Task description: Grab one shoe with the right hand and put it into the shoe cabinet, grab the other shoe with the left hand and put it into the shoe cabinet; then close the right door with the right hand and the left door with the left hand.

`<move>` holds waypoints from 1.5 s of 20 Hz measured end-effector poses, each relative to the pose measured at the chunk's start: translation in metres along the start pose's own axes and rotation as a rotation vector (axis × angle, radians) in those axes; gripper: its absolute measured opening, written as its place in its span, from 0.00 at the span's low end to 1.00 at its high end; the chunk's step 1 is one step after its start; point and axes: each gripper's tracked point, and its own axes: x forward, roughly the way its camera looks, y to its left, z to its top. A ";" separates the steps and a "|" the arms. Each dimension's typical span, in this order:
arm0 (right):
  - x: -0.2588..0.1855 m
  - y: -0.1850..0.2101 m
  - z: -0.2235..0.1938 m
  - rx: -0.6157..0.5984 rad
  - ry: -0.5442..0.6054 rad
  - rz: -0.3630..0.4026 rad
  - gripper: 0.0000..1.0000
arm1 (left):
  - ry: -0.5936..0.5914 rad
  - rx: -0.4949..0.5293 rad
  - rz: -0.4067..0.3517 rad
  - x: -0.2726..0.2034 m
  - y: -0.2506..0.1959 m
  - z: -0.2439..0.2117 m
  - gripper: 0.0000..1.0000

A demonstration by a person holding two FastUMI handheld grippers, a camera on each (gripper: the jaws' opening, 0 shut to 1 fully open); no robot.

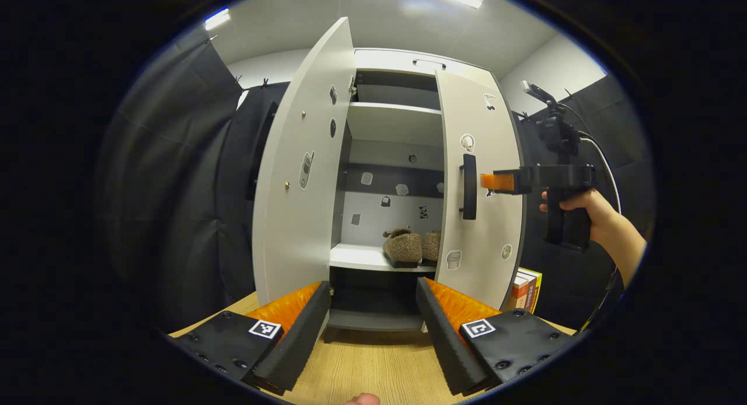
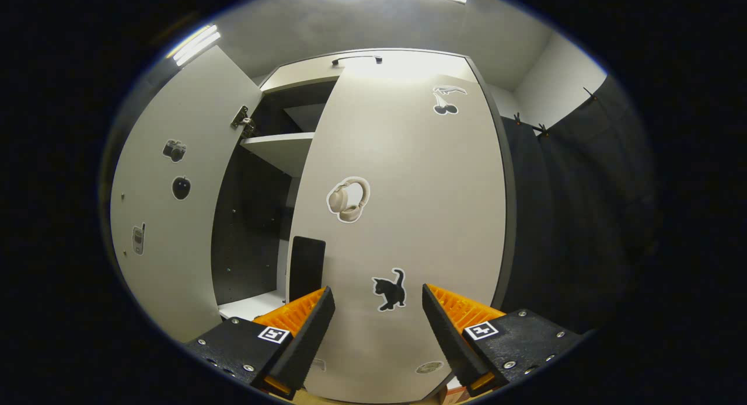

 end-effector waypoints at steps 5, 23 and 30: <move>-0.042 0.005 -0.019 0.057 0.030 0.017 0.94 | 0.003 -0.002 0.085 -0.018 0.029 0.022 0.96; -0.126 -0.009 -0.033 0.113 0.042 -0.003 0.94 | -0.110 0.072 0.367 0.056 0.205 0.139 0.99; -0.123 -0.017 -0.030 0.135 0.037 -0.022 0.94 | -0.132 0.092 0.339 0.065 0.203 0.141 0.94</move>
